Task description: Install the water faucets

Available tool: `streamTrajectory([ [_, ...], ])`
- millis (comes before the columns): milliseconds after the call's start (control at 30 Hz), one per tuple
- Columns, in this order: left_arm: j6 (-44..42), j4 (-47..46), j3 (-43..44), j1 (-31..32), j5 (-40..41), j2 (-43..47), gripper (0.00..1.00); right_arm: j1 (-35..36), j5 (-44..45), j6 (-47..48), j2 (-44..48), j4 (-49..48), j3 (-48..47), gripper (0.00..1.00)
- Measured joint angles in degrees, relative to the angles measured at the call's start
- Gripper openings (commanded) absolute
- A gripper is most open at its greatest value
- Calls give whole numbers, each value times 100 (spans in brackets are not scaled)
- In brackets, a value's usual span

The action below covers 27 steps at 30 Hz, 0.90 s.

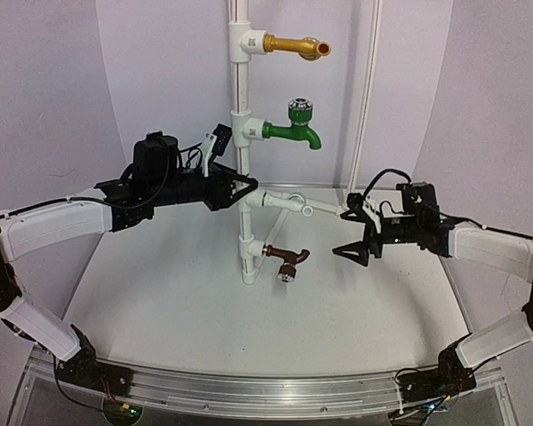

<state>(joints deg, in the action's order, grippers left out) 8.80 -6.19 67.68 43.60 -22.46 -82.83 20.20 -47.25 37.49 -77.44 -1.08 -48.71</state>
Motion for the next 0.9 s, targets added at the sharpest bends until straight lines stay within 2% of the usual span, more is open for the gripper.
streamTrajectory([
  [167,11,19,-54,19,13,62,0,859,647,658,344,-754,1014,98],
  [333,19,7,-61,21,17,64,0,1122,1401,1298,425,-2259,1695,96],
  [500,21,6,-61,21,20,62,0,1597,1964,2369,408,-3813,2597,94],
  [700,30,-5,-63,21,20,64,0,2432,2617,3279,-165,-5372,3103,92],
  [900,41,-12,-65,21,19,64,0,3006,3278,3912,-1425,-6842,3185,87],
])
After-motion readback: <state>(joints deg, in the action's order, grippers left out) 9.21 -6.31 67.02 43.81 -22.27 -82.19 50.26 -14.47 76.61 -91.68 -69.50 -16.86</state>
